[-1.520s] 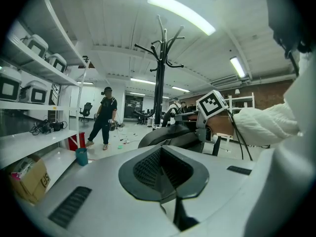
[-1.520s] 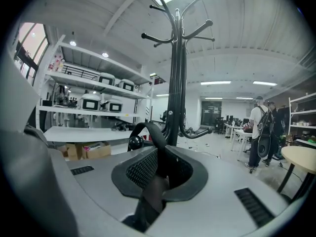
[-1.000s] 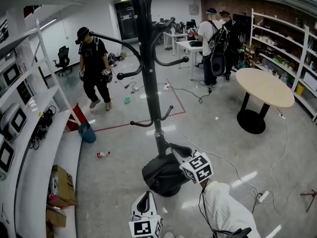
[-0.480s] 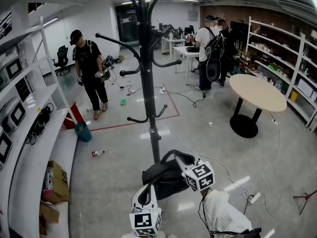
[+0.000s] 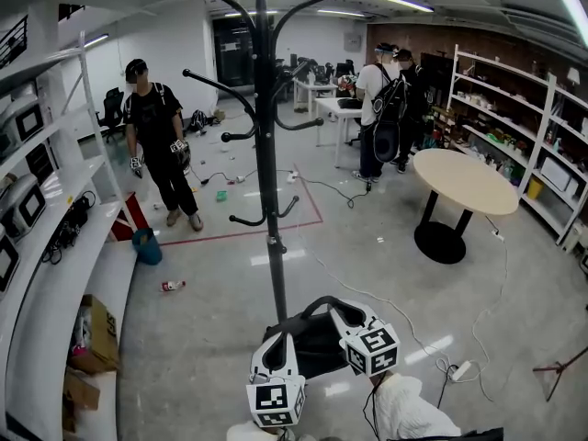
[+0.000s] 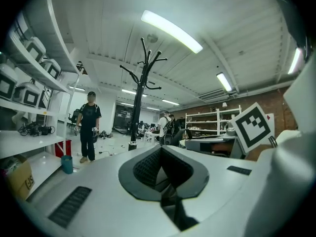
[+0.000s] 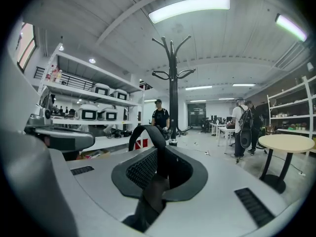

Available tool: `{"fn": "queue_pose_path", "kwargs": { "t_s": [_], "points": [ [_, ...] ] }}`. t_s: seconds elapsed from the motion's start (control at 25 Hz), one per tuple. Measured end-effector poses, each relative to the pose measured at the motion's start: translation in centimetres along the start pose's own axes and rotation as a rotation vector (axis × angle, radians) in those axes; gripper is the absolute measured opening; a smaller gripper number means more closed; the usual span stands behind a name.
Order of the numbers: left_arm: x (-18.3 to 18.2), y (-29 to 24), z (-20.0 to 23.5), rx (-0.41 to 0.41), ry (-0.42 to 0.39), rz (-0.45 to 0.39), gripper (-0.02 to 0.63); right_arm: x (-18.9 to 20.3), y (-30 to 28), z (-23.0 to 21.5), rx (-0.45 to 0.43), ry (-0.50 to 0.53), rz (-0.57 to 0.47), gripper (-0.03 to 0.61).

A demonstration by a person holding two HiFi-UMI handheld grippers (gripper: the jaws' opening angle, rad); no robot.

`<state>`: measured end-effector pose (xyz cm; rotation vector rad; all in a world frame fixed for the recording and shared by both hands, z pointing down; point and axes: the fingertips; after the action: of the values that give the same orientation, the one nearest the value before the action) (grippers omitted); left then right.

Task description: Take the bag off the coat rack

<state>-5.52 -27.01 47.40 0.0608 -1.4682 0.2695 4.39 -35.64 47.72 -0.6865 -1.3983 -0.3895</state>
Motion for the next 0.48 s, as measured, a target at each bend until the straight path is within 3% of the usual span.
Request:
{"fn": "queue_pose_path", "kwargs": {
  "t_s": [0.48],
  "points": [
    [-0.3,2.0,-1.1,0.001,-0.016,-0.007,0.0,1.1,3.8,3.1,0.017,-0.029,-0.013,0.048]
  ]
}}
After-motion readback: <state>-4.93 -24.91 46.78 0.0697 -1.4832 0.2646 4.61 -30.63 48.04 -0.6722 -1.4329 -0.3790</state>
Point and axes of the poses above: the fingertips, and each gripper's own axes: y backward along the fingers, z to its left, x out of its underside, and after that the axes turned 4 degrees about z, right-handed
